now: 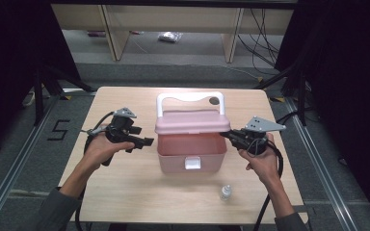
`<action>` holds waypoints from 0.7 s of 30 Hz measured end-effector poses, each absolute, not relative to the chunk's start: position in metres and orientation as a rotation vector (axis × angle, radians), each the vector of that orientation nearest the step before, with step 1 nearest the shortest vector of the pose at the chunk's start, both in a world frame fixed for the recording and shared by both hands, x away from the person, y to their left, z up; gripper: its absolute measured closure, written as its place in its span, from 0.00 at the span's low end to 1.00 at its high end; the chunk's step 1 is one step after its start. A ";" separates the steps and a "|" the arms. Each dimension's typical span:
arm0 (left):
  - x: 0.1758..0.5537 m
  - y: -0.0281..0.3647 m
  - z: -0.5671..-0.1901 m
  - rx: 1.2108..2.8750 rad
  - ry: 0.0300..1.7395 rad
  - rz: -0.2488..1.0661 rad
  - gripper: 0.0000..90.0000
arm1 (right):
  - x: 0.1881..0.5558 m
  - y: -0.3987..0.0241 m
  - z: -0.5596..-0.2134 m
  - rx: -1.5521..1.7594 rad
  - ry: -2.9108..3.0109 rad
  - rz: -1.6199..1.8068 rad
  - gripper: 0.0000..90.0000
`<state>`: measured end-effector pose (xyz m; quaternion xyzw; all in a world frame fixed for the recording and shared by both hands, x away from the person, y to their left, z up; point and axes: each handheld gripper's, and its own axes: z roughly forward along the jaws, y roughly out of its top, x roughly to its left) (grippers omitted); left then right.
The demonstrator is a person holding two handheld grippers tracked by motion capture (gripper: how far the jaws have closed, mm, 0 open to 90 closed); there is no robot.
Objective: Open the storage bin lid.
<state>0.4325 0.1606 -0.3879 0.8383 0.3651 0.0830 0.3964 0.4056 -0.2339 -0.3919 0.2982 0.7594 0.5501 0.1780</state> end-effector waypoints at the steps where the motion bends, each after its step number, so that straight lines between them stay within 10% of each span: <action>1: 0.433 0.158 -0.390 2.116 0.925 0.205 0.33 | 0.406 -0.234 -0.391 0.838 2.151 1.554 0.99; 21: 0.431 0.128 -0.420 2.068 0.926 0.185 0.50 | 0.410 -0.233 -0.389 0.831 2.109 1.569 0.98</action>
